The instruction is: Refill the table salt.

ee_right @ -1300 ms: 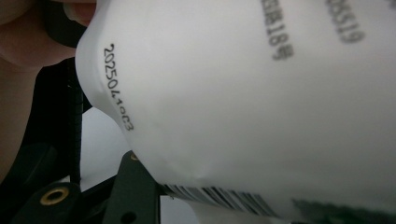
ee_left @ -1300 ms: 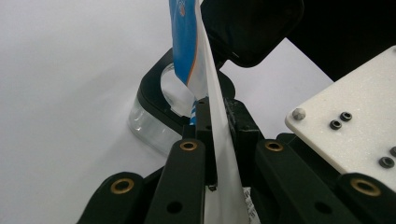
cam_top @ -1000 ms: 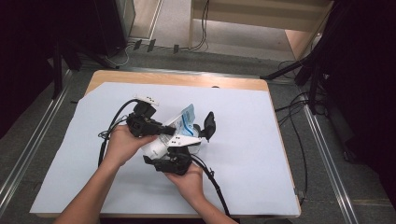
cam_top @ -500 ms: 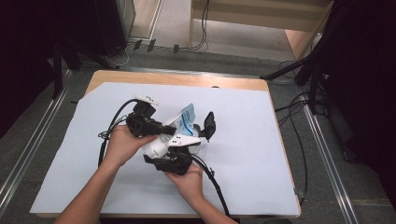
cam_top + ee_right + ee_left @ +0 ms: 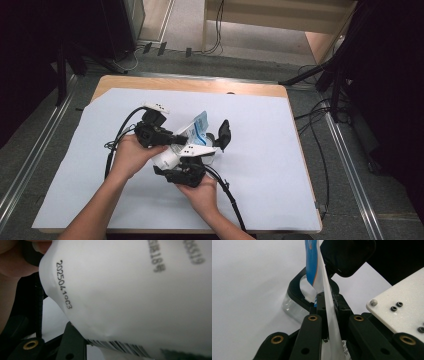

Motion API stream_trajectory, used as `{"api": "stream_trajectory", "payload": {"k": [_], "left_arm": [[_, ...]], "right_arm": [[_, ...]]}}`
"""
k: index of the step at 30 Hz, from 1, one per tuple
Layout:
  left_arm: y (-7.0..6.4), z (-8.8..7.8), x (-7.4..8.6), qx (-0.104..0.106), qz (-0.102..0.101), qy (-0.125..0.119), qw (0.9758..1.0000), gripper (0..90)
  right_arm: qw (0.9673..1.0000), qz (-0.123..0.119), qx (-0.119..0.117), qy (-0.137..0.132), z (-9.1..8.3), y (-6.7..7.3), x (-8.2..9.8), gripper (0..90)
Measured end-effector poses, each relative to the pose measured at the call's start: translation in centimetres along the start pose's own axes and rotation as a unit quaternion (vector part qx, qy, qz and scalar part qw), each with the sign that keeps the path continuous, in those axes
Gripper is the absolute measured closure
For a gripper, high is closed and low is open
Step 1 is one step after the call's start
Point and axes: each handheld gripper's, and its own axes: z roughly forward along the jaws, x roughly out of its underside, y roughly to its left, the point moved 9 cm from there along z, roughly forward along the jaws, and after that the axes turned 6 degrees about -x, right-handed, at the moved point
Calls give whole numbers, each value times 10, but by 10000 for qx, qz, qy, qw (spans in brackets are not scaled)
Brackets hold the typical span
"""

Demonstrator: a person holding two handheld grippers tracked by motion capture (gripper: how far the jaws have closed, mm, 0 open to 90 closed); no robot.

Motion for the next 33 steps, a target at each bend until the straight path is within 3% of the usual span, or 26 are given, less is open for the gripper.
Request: {"api": "stream_trajectory", "payload": {"k": [17, 21, 33], "left_arm": [[1, 2, -1, -60, -104, -41, 9999, 881], [0, 2, -2, -52, -89, -64, 9999, 879], [0, 1, -2, 29, -104, -106, 9999, 851]], "right_arm": [[9999, -42, 83, 71, 0, -1, 0, 578], [9999, -27, 129, 56, -1, -1, 0, 608], [9999, 109, -24, -50, -2, 0, -2, 618]]}}
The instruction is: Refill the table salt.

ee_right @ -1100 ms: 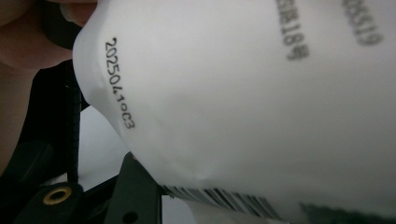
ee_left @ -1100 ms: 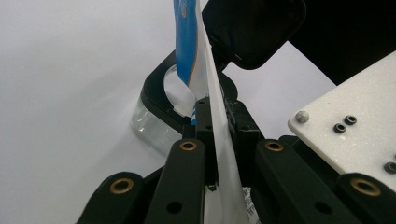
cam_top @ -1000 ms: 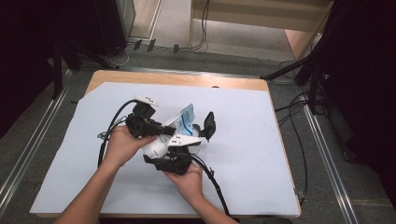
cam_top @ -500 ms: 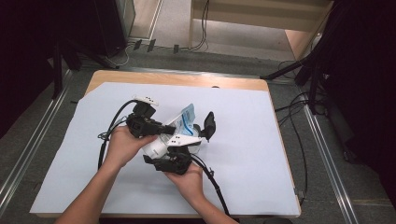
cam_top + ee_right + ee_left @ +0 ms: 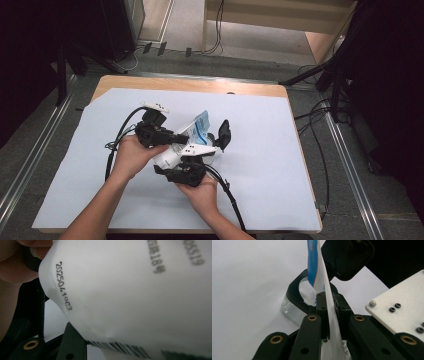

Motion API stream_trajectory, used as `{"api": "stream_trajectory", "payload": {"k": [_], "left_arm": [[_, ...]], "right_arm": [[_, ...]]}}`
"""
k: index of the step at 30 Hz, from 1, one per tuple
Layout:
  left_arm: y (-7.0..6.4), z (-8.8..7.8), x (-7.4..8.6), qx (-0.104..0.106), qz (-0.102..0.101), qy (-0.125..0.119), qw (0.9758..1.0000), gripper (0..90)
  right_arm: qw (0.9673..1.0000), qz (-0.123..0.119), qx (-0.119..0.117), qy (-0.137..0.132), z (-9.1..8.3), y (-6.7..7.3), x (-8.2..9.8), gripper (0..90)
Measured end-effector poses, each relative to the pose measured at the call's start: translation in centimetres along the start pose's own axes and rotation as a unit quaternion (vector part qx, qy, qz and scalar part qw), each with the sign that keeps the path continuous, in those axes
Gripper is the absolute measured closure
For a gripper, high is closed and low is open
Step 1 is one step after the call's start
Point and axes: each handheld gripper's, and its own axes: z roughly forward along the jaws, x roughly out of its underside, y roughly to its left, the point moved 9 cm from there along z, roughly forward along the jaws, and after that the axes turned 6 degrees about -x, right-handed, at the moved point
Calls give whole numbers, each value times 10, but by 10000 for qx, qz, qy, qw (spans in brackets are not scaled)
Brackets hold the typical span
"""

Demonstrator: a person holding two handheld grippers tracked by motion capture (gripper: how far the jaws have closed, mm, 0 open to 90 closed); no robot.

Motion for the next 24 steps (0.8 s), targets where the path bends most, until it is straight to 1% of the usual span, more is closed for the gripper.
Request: {"api": "stream_trajectory", "payload": {"k": [5, 8, 19, 24], "left_arm": [[0, -1, 0, 20, 34, 2, 10000, 841], [0, -1, 0, 43, 31, -4, 10000, 841], [0, 0, 0, 19, -6, -9, 10000, 841], [0, -1, -1, -35, 8, -54, 10000, 853]], "right_arm": [[10000, 26, -45, -23, 0, 0, 0, 620], [9999, 86, -95, -57, 0, 1, -1, 621], [9998, 135, -133, -85, 0, 1, -1, 622], [9998, 130, -131, -95, 0, 1, -2, 621]]}}
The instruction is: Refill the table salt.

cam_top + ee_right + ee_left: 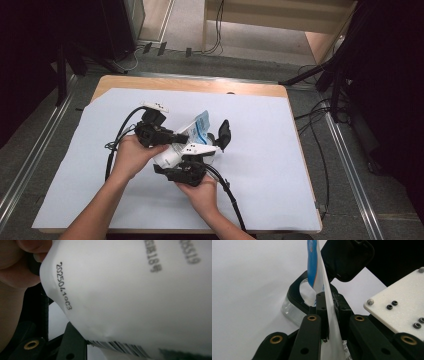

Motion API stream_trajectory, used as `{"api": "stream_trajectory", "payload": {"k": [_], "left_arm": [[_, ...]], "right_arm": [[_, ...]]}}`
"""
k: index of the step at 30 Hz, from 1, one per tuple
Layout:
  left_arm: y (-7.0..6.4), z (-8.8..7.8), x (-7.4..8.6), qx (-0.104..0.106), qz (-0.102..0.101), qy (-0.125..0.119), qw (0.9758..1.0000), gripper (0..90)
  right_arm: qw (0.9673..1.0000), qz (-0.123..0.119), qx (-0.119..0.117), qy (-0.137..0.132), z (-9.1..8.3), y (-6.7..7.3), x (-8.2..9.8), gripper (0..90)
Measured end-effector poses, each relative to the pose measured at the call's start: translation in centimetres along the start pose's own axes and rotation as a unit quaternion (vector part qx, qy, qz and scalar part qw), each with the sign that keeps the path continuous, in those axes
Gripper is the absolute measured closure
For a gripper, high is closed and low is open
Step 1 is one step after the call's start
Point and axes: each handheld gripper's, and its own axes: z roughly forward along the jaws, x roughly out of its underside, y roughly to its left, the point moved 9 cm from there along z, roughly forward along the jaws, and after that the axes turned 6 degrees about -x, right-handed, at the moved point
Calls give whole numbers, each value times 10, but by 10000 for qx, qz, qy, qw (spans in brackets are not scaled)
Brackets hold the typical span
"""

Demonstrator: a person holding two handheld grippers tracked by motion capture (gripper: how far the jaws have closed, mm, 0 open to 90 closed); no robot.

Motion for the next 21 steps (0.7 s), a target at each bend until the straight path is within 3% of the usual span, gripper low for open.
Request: {"api": "stream_trajectory", "payload": {"k": [7, 16, 21], "left_arm": [[-1, 0, 0, -48, 29, -14, 10000, 878], [1, -3, -1, -64, -81, -30, 9999, 885], [1, -2, -2, -64, -68, -55, 9999, 884]], "right_arm": [[9997, -148, 170, 34, 0, 0, 0, 608], [9988, -348, 335, 69, 1, 3, 0, 594], [9990, -274, 349, 67, 1, 1, 0, 619]]}}
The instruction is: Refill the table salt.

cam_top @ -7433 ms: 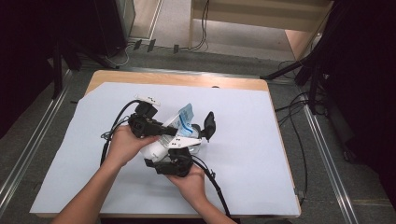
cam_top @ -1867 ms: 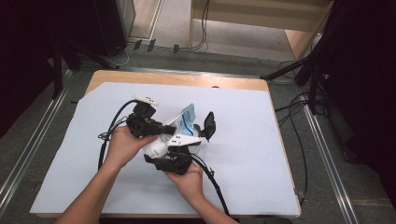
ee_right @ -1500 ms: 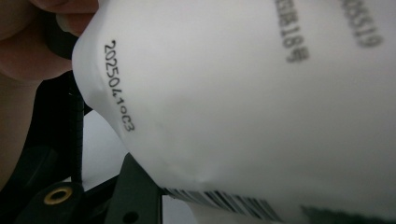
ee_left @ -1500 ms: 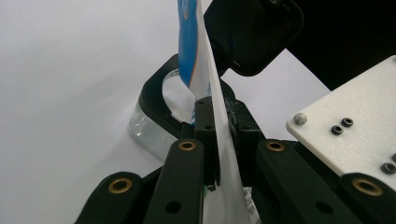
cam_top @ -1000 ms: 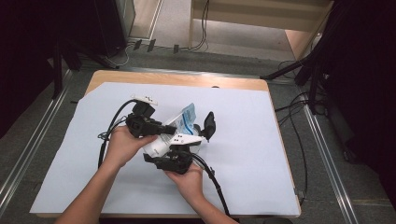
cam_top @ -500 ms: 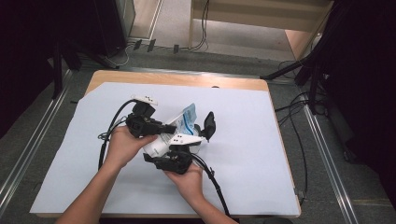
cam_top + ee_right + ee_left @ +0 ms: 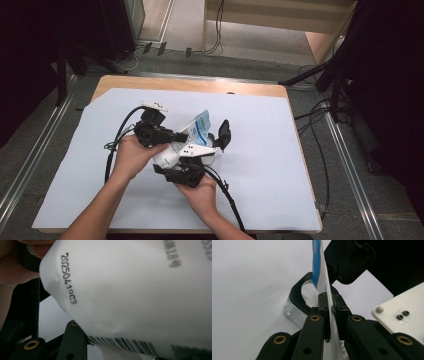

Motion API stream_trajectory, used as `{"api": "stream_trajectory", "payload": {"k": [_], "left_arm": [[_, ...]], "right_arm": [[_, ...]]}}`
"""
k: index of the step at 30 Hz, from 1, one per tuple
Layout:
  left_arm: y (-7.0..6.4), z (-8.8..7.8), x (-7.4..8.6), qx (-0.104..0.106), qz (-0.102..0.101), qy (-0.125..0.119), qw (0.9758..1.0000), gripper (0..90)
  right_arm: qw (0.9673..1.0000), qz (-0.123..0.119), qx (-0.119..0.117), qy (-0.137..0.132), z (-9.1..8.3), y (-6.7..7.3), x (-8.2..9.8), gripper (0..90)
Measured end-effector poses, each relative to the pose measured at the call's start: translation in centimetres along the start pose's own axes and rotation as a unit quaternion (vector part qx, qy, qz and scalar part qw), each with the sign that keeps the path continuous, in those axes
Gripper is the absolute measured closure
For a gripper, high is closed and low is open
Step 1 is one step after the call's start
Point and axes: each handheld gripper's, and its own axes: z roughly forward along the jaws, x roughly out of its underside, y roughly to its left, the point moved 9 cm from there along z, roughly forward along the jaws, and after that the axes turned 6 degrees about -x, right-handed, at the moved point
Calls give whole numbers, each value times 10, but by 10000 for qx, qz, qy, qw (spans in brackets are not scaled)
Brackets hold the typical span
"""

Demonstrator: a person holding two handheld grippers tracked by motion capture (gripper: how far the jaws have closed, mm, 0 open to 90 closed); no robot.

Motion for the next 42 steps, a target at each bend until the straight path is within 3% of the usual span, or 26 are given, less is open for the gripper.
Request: {"api": "stream_trajectory", "payload": {"k": [17, 42], "left_arm": [[0, -1, 0, -24, -72, -70, 9999, 877], [1, -1, 1, -53, -106, -133, 9998, 872]], "right_arm": [[9996, 188, -190, -56, 1, 0, -1, 632], [9996, 158, -217, -8, 3, -1, -2, 631]]}}
